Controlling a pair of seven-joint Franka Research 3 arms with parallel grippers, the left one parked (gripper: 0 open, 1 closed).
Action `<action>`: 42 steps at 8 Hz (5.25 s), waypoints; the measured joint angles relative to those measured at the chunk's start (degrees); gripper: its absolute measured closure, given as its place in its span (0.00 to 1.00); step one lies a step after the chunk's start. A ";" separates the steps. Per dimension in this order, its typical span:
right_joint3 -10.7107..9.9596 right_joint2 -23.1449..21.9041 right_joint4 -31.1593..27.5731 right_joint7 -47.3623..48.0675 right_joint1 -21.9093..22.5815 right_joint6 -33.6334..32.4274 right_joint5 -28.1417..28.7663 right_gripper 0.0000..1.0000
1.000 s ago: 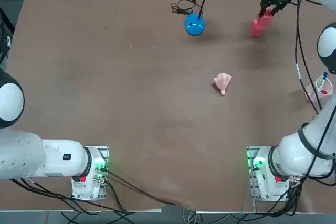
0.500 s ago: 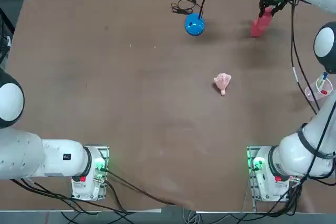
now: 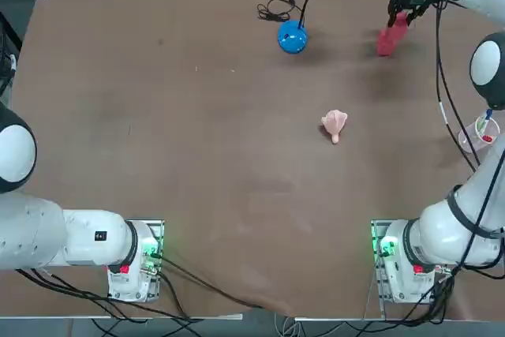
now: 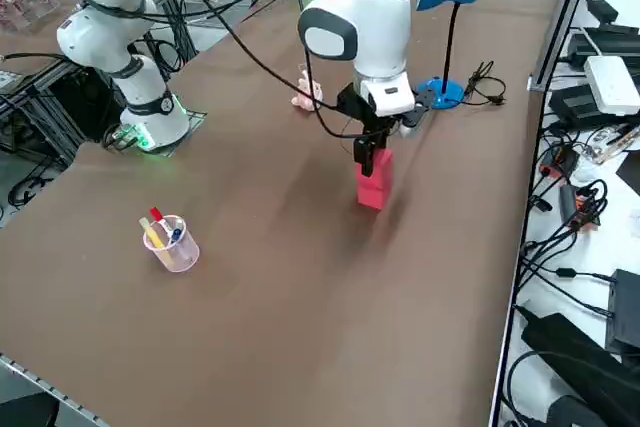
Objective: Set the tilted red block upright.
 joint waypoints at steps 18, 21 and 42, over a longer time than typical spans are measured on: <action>0.13 1.49 0.99 -4.92 0.20 0.02 1.65 0.32; 0.12 1.78 1.03 -4.94 0.18 0.02 1.69 0.32; 0.11 1.73 2.65 -4.95 0.25 -0.66 1.75 0.00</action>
